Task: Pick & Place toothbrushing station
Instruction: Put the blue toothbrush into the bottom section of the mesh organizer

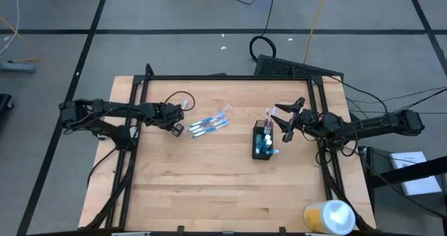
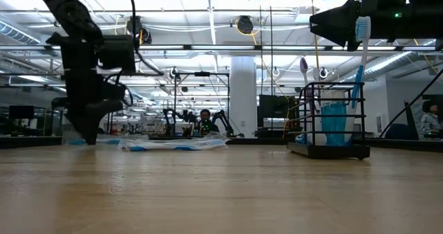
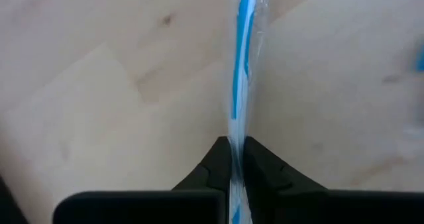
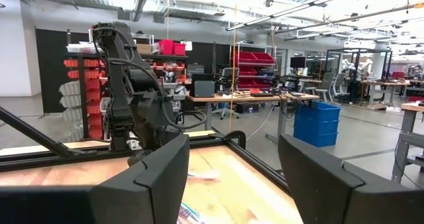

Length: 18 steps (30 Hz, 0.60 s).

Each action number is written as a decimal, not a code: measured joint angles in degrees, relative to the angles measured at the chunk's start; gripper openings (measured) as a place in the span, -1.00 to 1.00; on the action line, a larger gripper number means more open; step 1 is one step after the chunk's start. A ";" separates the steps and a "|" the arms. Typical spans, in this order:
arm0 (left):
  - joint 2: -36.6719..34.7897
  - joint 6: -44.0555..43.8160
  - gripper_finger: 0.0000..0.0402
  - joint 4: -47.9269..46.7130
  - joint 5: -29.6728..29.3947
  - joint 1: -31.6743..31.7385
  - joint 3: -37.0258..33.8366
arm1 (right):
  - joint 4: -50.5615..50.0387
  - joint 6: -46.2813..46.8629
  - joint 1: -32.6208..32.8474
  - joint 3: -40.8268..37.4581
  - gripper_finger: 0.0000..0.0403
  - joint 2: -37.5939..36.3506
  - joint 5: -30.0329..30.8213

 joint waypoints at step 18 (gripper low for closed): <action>-8.47 30.16 -0.91 39.23 3.08 -10.76 8.79 | -0.08 1.64 0.00 0.00 0.12 0.02 0.08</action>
